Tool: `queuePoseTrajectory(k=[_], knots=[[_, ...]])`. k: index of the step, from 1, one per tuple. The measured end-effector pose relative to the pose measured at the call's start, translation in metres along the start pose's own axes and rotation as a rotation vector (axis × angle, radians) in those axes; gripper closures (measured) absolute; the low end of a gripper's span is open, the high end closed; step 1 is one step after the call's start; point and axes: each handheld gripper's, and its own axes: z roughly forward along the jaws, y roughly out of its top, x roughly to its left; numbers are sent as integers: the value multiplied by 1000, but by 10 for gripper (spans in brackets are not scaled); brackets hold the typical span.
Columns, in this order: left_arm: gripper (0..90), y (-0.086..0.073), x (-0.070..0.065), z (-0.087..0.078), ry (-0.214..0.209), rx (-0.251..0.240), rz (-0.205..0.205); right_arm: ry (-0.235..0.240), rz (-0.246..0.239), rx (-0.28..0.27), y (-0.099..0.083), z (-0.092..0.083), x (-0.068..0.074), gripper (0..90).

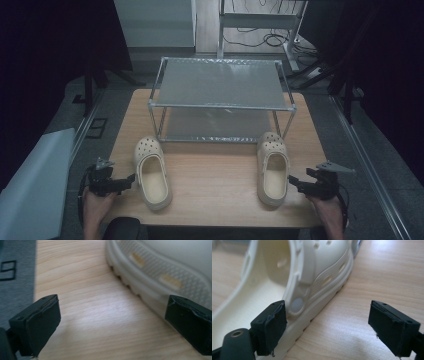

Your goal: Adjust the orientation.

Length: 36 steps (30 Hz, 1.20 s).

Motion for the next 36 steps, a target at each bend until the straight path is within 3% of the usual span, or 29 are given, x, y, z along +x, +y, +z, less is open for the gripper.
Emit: queuePoseTrajectory(k=[4,5,9,17,25,32,36], knots=[[0,1,-1,2,-3,-7,-2,-44,20,4,-3,-6,-9,155],[0,0,0,1,-1,-10,-4,-89,42,28,-5,-6,-15,143],[0,0,1,1,-10,-33,-12,-123,35,61,-7,-2,-19,137],[0,-1,1,2,11,-12,-2,-143,12,66,-8,1,-18,132],[0,-1,4,1,22,-5,-3,-129,12,80,-9,5,-18,130],[0,4,13,2,66,-16,-31,-134,17,102,-10,7,-19,132],[0,12,18,12,97,-8,-42,-136,18,96,-10,6,-19,134]])
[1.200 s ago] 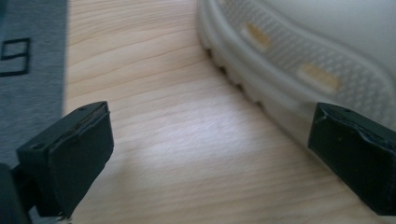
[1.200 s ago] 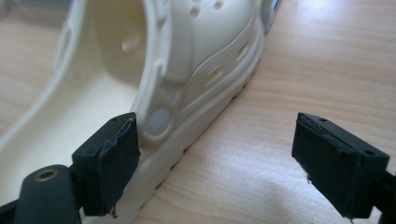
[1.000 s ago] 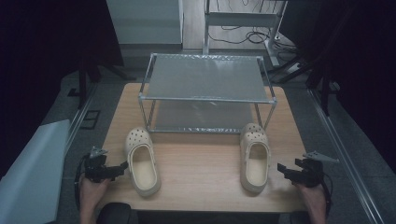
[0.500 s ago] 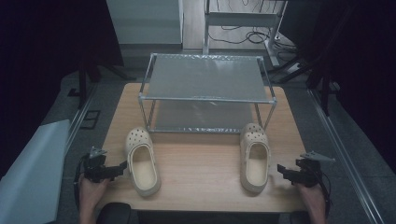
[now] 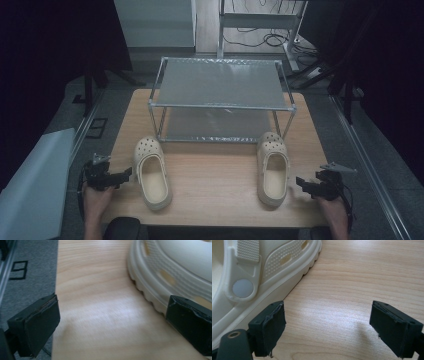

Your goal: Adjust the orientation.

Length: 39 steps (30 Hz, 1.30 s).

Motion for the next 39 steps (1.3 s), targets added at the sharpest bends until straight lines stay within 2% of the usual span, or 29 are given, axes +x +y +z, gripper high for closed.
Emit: queuePoseTrajectory(k=[4,6,12,16,18,28,39], knots=[[1,12,4,11,34,4,7,-2,9,6,-1,1,-1,135],[2,18,6,17,41,1,-1,-5,10,7,-1,1,-1,136],[10,34,10,32,75,9,9,-8,15,15,-1,1,-1,138],[30,37,4,33,36,7,21,-9,16,10,-1,1,-2,138],[38,38,-1,33,36,10,38,-9,17,10,-1,1,-2,138],[44,48,-27,41,-31,15,86,-4,15,11,-1,1,-1,139],[44,65,-67,60,-110,35,173,1,12,16,-1,2,0,139]])
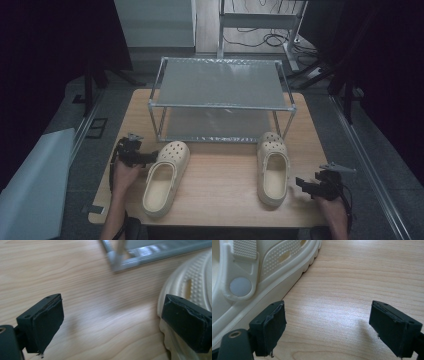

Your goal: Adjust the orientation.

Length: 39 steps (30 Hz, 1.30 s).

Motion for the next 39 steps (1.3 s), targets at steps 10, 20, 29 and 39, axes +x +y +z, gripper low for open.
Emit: queuePoseTrajectory(k=[10,20,29,39], knots=[[35,-7,6,-9,-50,19,-29,7,14,-7,-1,-2,-2,141],[65,-28,11,-60,-78,-5,-53,9,7,-3,-1,-1,-1,147],[143,-49,3,-105,-103,-23,-51,9,3,5,-1,-1,0,153],[166,-51,-32,-118,-174,-10,18,15,4,7,-1,0,0,156]])
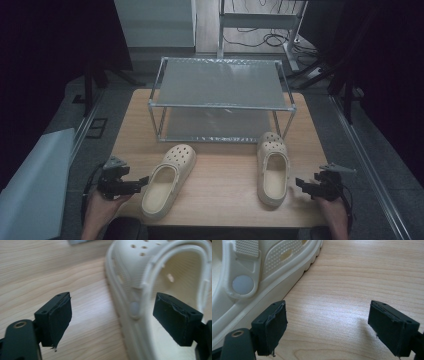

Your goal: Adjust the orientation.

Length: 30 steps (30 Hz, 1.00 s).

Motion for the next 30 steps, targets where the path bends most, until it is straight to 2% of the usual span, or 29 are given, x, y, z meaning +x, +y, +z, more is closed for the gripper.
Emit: queuePoseTrajectory(k=[5,11,14,16,18,20,22,28,30], knots=[[241,9,-13,11,-17,13,32,2,1,-2,0,0,-1,159],[324,18,-22,37,-22,75,71,5,4,-4,0,0,-1,161],[433,23,-20,48,-32,102,57,5,2,-4,-1,1,-1,161],[473,26,-19,53,-45,121,52,6,3,-2,-1,1,-1,161],[527,27,-19,56,-34,136,51,8,2,1,-1,1,-1,161],[601,28,-19,58,-4,146,42,8,3,2,-1,1,-1,161],[650,28,-16,58,-2,148,29,8,2,3,-1,1,-1,161],[746,28,-2,52,-22,152,-32,9,-1,3,-1,1,-1,161],[752,26,7,51,-65,143,-74,9,0,4,-1,1,0,161]])
